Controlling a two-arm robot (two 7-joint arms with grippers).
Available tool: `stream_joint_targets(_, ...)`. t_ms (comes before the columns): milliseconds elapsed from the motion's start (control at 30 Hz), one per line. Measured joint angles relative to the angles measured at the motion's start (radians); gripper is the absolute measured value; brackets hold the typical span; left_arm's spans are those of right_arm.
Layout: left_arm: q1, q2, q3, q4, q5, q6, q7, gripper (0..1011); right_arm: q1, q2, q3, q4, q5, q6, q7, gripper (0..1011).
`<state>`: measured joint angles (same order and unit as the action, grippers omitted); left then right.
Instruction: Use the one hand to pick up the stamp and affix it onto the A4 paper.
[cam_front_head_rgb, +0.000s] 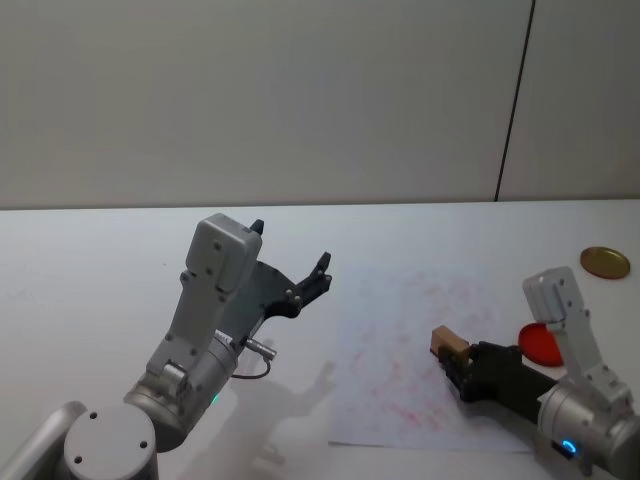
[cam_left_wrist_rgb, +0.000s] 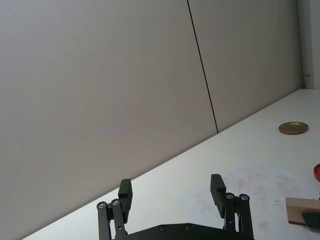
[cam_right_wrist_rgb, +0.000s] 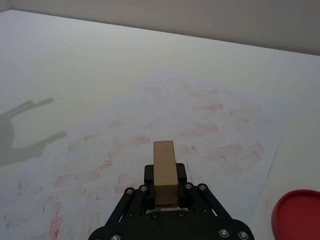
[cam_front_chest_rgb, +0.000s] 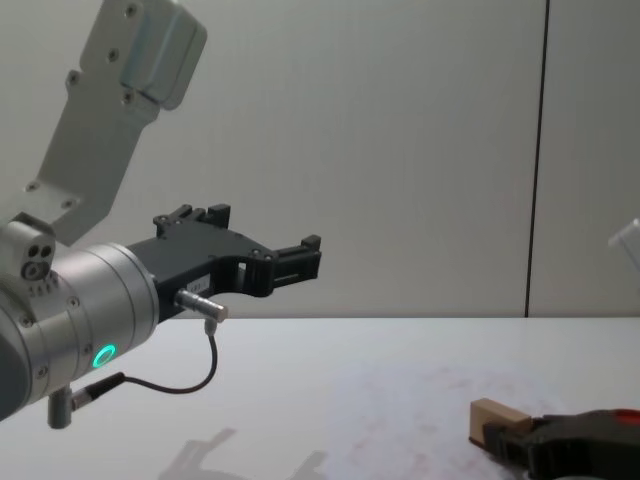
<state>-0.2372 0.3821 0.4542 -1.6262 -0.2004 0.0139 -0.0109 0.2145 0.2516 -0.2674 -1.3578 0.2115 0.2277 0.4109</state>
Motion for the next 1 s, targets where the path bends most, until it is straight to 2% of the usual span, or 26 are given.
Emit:
stream_joint_targets(233,0.0,0.0,0.0,0.0,0.0,0.0,0.0,993,0.015,-0.006,0.001,0.034,0.024,0.006,0.019,221)
stream_joint_targets(633,0.0,0.0,0.0,0.0,0.0,0.0,0.0,993,0.026,-0.006,0.002,0.054,0.033,0.015,0.035,220)
stream_joint_targets(1000,0.0,0.0,0.0,0.0,0.0,0.0,0.0,993,0.011,0.01,0.011,0.017,0.04,-0.045,0.029,221)
